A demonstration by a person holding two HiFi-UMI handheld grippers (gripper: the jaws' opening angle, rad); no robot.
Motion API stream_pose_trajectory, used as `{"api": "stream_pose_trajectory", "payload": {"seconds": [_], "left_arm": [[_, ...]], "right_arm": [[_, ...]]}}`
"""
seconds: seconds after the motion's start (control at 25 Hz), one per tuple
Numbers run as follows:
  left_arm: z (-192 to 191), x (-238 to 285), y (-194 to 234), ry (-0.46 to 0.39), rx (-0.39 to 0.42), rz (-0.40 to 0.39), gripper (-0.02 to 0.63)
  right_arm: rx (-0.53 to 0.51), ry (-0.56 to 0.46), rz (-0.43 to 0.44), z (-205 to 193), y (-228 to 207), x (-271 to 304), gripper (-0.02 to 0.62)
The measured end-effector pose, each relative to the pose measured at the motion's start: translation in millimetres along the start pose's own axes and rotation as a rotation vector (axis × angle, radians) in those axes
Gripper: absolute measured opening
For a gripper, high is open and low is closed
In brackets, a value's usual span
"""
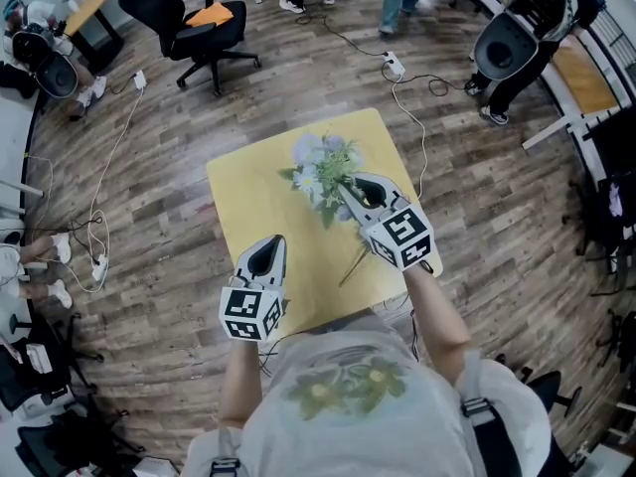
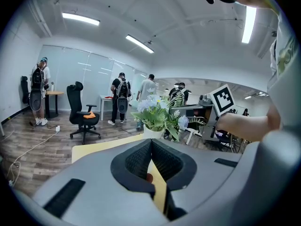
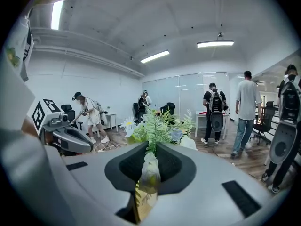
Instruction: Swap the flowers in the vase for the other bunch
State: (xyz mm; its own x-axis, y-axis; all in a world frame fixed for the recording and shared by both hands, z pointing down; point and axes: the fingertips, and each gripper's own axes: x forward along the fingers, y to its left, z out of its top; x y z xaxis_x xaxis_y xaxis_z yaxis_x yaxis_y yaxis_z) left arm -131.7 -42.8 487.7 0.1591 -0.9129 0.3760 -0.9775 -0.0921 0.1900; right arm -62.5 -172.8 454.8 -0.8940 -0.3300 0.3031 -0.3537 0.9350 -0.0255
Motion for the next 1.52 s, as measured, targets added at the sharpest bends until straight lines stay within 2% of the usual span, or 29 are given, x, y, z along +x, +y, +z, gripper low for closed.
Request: {"api": "stream_pose_trajectory", "payload": {"seconds": [0.68,1.52], "left_arm": [[-6,-23,-2,-0.007,0.004,0.008,0.017],[-7,-35,-4,-0.012,0.001,0.008,0.017]], "right_arm": [[0.008,-0.139,0.015,40,18,-10,0.058],[-0.026,-0.269,-0.001,104,15,-22,0.058]]}}
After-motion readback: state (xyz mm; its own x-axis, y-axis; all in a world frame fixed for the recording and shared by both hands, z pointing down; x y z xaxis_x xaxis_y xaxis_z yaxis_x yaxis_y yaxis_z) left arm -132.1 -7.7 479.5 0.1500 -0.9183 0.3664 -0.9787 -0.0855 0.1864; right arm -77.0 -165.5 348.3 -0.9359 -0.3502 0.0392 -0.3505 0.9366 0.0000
